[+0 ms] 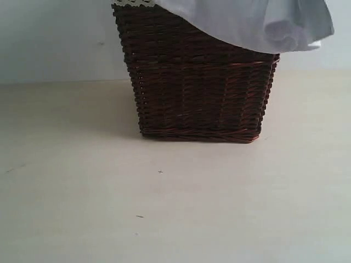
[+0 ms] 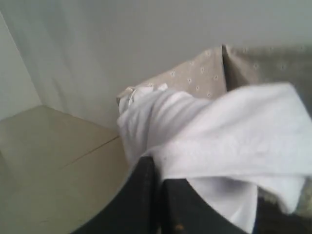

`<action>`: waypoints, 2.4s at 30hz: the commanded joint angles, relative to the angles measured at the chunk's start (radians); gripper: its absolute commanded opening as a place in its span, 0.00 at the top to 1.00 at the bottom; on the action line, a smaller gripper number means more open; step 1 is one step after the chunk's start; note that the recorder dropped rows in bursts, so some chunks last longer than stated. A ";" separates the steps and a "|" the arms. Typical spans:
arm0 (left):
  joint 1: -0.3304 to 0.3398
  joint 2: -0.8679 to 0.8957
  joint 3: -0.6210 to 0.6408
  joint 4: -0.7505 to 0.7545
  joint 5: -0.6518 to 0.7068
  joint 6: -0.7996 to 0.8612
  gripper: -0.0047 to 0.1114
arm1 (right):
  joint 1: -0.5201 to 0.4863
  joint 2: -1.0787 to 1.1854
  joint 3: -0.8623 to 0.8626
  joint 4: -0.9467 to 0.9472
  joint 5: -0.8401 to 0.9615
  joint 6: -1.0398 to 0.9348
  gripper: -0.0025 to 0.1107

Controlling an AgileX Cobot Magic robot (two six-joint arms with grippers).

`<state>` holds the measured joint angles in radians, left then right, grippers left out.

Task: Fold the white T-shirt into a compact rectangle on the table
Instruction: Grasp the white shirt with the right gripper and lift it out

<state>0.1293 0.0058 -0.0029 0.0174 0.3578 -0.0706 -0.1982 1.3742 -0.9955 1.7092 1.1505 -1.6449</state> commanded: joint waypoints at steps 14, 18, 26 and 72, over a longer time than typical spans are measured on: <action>0.003 -0.006 0.003 0.002 -0.008 -0.005 0.96 | 0.001 -0.121 -0.430 0.035 -0.205 -0.272 0.98; 0.003 -0.006 0.003 0.002 -0.008 -0.005 0.96 | 0.001 -0.113 -0.421 0.035 -0.208 -0.210 0.98; 0.003 -0.006 0.003 0.002 -0.008 -0.005 0.96 | 0.001 -0.107 -0.422 0.035 -0.317 -0.204 0.98; 0.003 -0.006 0.003 0.002 -0.008 -0.005 0.96 | 0.001 -0.131 -1.346 0.035 -0.776 -0.167 0.98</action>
<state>0.1293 0.0058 -0.0029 0.0174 0.3578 -0.0706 -0.1982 1.2264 -2.2868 1.7296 0.4423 -1.7765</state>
